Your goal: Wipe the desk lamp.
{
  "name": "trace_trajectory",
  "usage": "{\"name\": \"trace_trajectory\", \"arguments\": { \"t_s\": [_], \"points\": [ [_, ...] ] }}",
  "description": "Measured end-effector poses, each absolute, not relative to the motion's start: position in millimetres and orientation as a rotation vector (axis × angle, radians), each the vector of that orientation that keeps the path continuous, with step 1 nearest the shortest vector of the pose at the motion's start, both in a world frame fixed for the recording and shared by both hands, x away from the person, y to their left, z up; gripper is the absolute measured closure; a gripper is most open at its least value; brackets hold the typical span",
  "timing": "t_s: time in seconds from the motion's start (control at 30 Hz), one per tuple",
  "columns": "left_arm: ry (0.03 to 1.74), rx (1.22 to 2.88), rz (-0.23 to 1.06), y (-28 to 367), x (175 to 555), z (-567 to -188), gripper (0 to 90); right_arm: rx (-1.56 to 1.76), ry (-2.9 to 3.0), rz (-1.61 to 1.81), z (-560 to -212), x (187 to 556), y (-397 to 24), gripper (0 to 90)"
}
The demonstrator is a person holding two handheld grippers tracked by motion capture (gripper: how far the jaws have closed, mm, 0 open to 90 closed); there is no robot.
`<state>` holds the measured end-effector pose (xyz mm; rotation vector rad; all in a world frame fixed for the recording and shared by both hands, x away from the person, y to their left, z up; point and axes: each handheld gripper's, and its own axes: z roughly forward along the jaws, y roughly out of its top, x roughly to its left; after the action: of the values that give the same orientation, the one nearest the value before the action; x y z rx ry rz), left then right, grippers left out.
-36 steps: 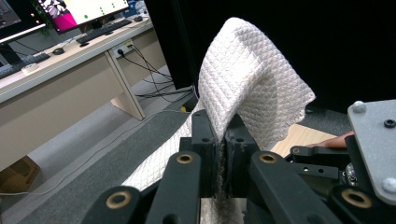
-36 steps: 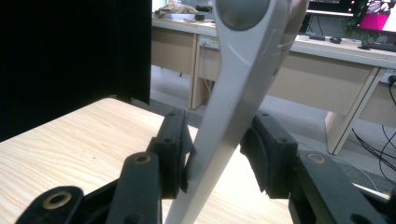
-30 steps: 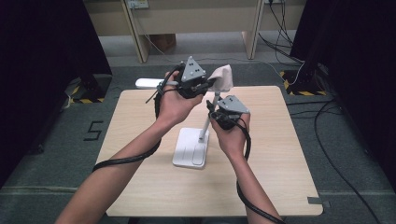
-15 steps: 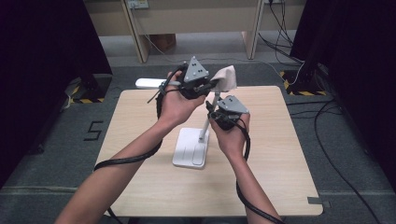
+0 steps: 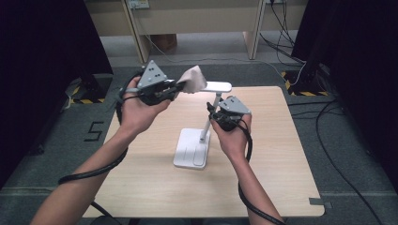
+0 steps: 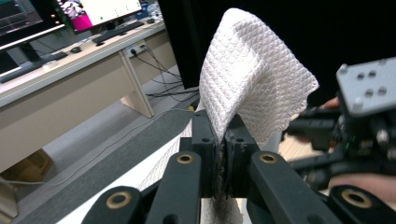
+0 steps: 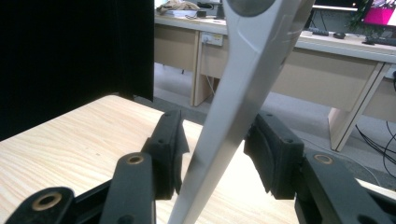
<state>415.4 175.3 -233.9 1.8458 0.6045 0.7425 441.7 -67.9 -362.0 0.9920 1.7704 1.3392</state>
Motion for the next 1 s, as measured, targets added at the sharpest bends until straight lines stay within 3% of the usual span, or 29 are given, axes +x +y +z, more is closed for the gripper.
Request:
{"name": "trace_trajectory", "arguments": {
  "t_s": [0.67,1.0],
  "points": [
    [0.745,1.873,0.759,259.9,394.6,-291.5,84.9,0.991,1.786,1.324,-363.4,443.6,-67.8,55.8],
    [0.946,1.811,0.726,291.2,422.8,-320.0,84.9,0.99,1.79,1.315,-362.8,444.2,-66.5,56.8]
  ]
}}
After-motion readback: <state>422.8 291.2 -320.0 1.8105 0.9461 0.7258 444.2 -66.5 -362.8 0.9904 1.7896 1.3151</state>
